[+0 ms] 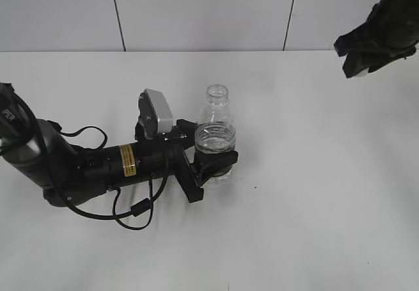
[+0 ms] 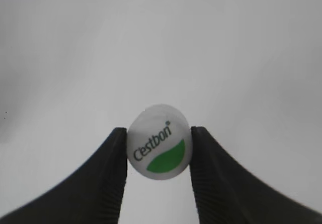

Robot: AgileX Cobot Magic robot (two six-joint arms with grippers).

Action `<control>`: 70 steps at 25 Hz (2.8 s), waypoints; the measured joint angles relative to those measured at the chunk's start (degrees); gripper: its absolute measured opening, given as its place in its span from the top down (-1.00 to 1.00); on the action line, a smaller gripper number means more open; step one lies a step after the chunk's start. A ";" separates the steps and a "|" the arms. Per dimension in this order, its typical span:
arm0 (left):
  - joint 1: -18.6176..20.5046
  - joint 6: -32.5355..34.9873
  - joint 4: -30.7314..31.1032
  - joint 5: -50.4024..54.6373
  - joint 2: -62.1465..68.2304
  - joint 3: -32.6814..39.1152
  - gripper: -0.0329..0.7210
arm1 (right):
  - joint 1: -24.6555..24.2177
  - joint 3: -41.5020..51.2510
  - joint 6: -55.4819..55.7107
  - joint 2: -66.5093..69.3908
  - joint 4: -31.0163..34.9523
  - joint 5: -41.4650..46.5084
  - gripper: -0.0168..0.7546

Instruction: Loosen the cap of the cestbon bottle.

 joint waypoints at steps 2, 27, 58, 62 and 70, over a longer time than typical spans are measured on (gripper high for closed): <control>0.00 0.00 0.00 0.00 0.00 0.00 -0.17 | 0.00 0.11 -1.25 2.47 1.43 -1.43 0.19; 0.00 -0.10 -0.10 0.00 0.00 0.00 -0.17 | 0.05 0.18 -4.40 20.11 4.49 -5.21 0.19; -0.06 -0.10 -0.17 0.00 0.00 0.00 -0.17 | 0.05 0.18 -5.43 20.11 4.33 -5.21 -0.20; -0.06 -0.06 0.07 0.00 0.00 0.00 -0.17 | 0.05 0.18 -5.43 20.11 4.33 -5.21 -0.21; -0.06 -0.11 0.91 3.13 0.85 0.00 -0.42 | 0.05 0.18 -5.55 20.11 4.33 -5.58 -0.21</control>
